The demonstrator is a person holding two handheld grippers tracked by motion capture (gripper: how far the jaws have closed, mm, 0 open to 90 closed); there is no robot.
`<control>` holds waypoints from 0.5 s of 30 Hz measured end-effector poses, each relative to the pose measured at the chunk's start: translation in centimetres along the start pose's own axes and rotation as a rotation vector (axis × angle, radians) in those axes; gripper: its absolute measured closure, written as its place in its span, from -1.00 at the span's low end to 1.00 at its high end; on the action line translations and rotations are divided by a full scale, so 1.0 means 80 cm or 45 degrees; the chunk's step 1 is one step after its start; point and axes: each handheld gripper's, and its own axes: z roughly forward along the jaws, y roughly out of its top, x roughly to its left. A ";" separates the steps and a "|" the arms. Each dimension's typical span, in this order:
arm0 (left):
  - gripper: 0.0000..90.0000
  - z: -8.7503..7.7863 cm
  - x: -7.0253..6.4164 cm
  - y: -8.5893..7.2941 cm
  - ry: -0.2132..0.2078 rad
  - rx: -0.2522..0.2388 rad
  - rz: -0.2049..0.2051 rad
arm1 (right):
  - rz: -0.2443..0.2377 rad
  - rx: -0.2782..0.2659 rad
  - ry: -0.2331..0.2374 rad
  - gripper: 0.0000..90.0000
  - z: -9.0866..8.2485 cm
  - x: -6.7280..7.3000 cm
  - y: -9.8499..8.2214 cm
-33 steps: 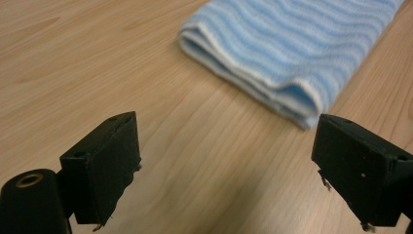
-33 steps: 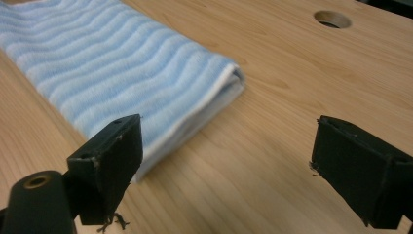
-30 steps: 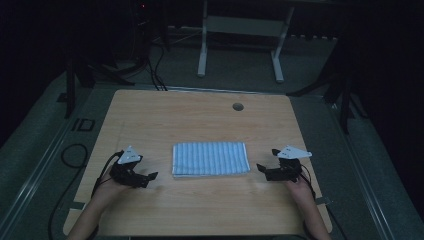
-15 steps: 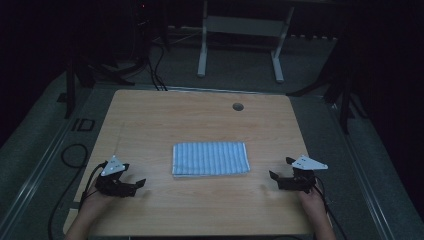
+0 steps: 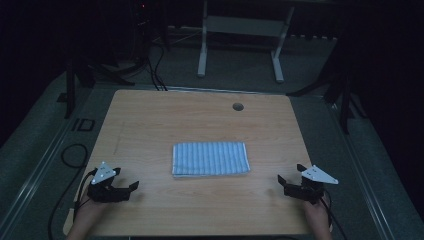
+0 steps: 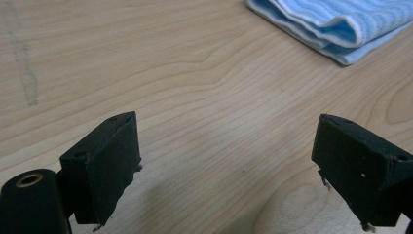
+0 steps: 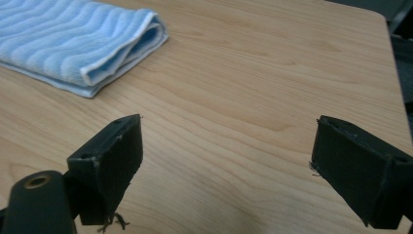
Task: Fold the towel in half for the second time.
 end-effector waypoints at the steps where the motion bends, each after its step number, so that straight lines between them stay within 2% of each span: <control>1: -0.75 0.000 0.000 0.000 0.000 0.000 0.000 | 0.000 0.000 0.000 -0.75 0.000 0.000 0.000; 2: -0.75 -0.001 -0.001 -0.001 0.007 -0.014 -0.002 | 0.013 0.001 -0.025 -0.75 -0.001 -0.001 -0.002; 5: -0.75 -0.002 -0.002 -0.001 0.019 -0.027 -0.001 | 0.031 -0.004 -0.033 -0.75 -0.002 -0.004 -0.005; 6: -0.75 -0.002 -0.002 -0.002 0.022 -0.029 -0.001 | 0.047 -0.009 -0.054 -0.75 -0.004 -0.007 -0.007; 12: -0.75 -0.003 -0.003 -0.003 0.029 -0.040 -0.006 | 0.108 -0.026 -0.058 -0.72 -0.006 -0.015 -0.010; 15: -0.75 -0.001 -0.003 -0.004 0.023 -0.035 -0.008 | 0.102 -0.026 -0.062 -0.72 -0.006 -0.015 -0.011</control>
